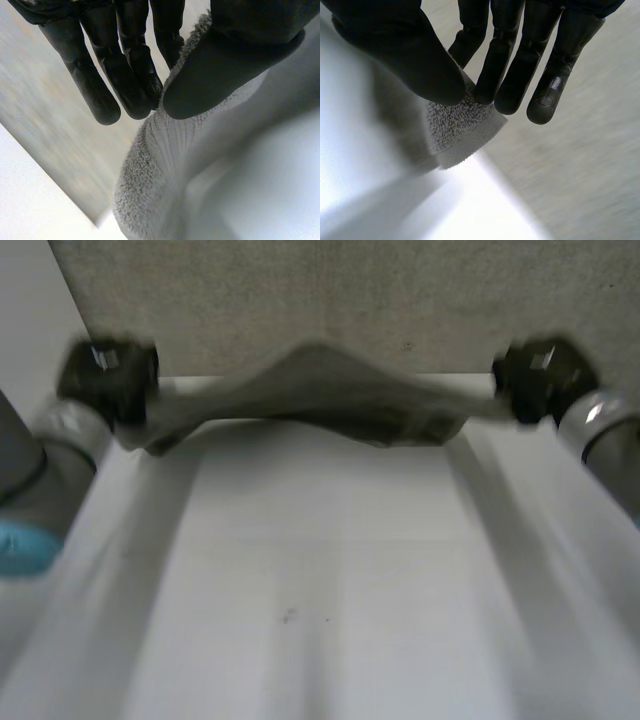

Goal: Fold the towel.

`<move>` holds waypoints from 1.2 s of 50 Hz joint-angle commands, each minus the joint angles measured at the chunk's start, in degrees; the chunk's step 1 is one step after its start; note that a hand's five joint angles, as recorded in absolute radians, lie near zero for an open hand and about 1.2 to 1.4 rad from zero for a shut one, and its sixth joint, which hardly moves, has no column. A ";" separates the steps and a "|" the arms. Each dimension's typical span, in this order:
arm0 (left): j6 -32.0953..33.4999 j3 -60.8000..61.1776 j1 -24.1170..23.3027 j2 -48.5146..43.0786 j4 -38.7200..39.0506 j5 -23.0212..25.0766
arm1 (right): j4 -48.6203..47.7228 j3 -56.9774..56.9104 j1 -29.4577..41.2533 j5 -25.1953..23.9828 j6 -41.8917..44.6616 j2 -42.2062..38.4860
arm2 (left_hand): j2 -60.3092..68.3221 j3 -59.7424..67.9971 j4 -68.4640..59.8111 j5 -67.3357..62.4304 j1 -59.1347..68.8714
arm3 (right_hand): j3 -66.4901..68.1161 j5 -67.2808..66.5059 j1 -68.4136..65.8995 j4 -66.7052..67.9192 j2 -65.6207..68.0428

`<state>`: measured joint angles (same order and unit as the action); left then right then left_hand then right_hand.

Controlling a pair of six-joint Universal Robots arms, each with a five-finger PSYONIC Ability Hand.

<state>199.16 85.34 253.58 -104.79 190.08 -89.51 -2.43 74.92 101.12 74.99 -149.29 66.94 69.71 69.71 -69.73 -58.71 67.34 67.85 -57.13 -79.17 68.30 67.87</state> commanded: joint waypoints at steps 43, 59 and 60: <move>3.42 24.70 4.20 3.89 4.77 4.96 | -9.26 24.66 -6.11 -13.12 9.28 -4.89 | 10.29 10.29 -10.27 -11.29 12.66 | -6.63 5.91 17.95 -7.08 -6.65; 3.51 24.26 4.20 3.89 4.69 5.05 | -8.92 22.91 -5.67 -12.41 14.47 -5.69 | 10.29 10.29 -10.27 -11.29 12.66 | 12.15 -12.87 -0.83 11.70 12.13; 3.51 24.26 4.20 3.89 4.69 5.05 | -8.91 22.90 -5.67 -12.41 14.47 -5.68 | 10.29 10.29 -10.27 -11.29 12.66 | 12.15 -12.87 -0.83 11.70 12.13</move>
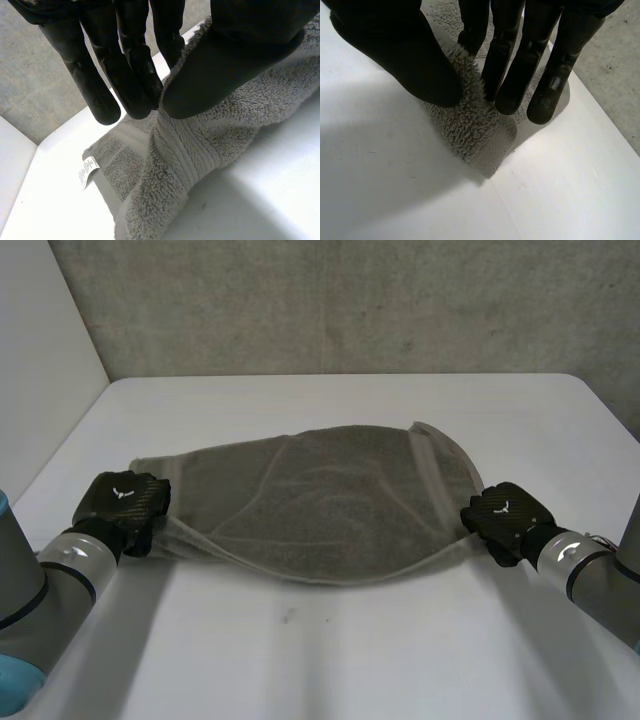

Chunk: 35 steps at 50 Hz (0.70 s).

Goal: Fold the towel.

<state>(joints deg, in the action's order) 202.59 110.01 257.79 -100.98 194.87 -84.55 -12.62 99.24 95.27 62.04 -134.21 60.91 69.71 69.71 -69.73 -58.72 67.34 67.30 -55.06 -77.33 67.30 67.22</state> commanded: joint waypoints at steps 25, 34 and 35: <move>4.38 -18.25 -1.23 16.35 -28.13 0.62 | 43.55 -26.91 -2.81 8.36 -4.40 27.69 | 10.29 10.29 -10.27 -11.28 12.66 | 12.70 -14.94 -2.67 12.70 12.78; 10.46 -17.99 -1.41 8.61 -28.41 0.53 | 43.56 -23.47 -1.49 8.36 -4.13 22.06 | 10.29 10.29 -10.27 -11.28 12.66 | 12.70 -14.94 -2.67 12.70 12.78; 10.63 -18.60 -1.32 5.04 -28.49 0.44 | 43.56 -23.91 -0.97 8.53 -3.96 18.58 | 10.29 10.29 -10.27 -11.28 12.66 | 12.70 -14.94 -2.67 12.70 12.78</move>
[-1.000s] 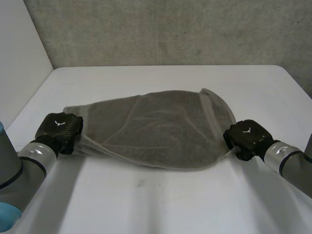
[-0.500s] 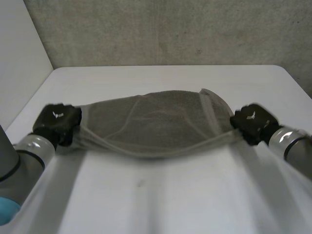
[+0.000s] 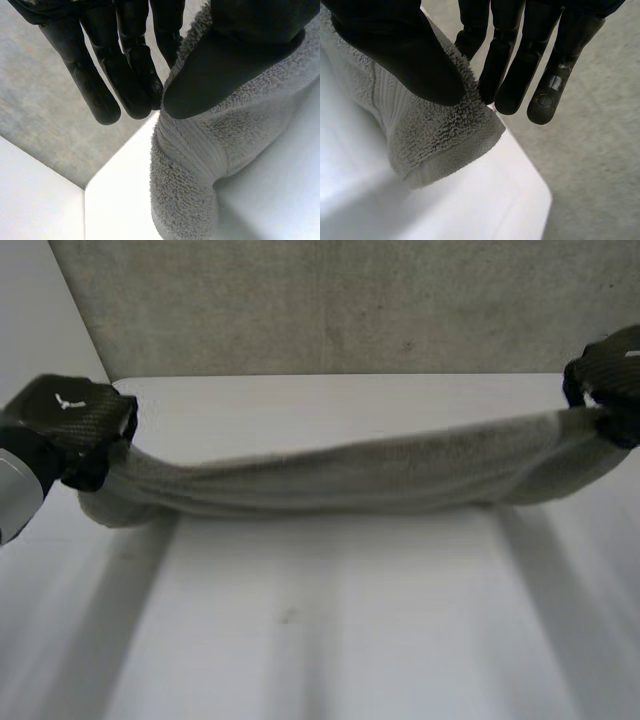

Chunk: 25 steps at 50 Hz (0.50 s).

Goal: Fold the towel.

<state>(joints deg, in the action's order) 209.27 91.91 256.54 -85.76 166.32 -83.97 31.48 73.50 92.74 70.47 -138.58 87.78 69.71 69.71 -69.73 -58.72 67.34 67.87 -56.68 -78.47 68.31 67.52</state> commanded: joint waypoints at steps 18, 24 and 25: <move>3.77 -35.83 -0.96 -37.55 6.29 -0.14 | -16.45 -20.85 8.24 8.89 -2.58 -30.74 | 10.29 10.29 -10.27 -11.28 12.66 | 12.13 -13.32 -1.53 11.69 12.48; -0.01 -56.49 -2.10 -39.92 9.37 -0.84 | -34.82 -27.01 9.21 10.56 -13.83 -27.05 | 10.29 10.29 -10.27 -11.28 12.66 | 12.13 -13.32 -1.53 11.69 12.48; -2.62 -58.92 -2.10 -39.66 9.98 -0.93 | -38.39 -26.31 9.21 10.91 -15.74 -24.96 | 10.29 10.29 -10.27 -11.28 12.66 | 12.13 -13.32 -1.53 11.69 12.48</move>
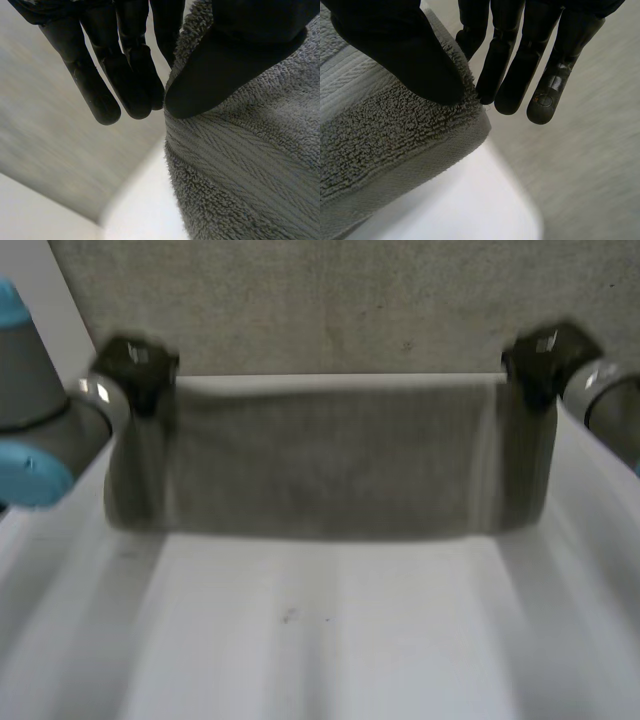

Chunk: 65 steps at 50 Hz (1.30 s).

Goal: Fold the towel.

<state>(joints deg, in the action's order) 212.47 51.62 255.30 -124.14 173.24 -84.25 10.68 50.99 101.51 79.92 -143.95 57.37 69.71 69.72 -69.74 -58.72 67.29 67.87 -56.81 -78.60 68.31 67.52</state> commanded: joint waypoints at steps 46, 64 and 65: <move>-0.66 60.62 0.99 32.80 4.13 0.32 | 20.25 41.91 -7.03 -4.15 16.24 25.24 | 10.29 10.28 -10.26 -11.28 12.71 | 12.13 -13.19 -1.40 11.69 12.48; -0.48 45.27 2.49 20.02 6.32 2.25 | 7.35 31.83 -6.15 -5.91 10.02 11.21 | 10.29 10.28 -10.26 -11.28 12.71 | 12.13 -13.19 -1.40 11.69 12.48; -0.66 41.76 2.40 16.77 6.41 2.16 | 5.95 29.28 -6.15 -5.82 8.18 8.66 | 10.29 10.28 -10.26 -11.28 12.71 | 12.13 -13.19 -1.40 11.69 12.48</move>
<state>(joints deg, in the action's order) 212.24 105.14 258.28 -95.08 178.17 -82.06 22.69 88.73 95.08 73.96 -129.48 76.46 69.71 69.72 -69.77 -58.89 67.29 68.13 -57.11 -78.69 68.31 67.85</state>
